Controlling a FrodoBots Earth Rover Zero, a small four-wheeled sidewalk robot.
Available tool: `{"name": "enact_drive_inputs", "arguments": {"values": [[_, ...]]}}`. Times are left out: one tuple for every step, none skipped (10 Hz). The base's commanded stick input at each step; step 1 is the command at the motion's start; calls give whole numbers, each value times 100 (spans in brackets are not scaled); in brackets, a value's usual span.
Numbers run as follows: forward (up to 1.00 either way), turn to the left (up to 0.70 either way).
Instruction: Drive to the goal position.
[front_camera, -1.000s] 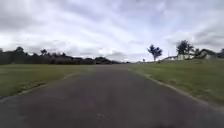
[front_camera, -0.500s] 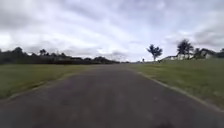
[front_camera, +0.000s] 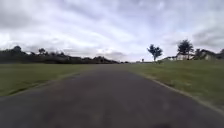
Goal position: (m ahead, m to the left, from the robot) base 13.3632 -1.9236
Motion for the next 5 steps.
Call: {"name": "enact_drive_inputs", "arguments": {"values": [[70,0],[70,0],[70,0],[70,0],[70,0]]}}
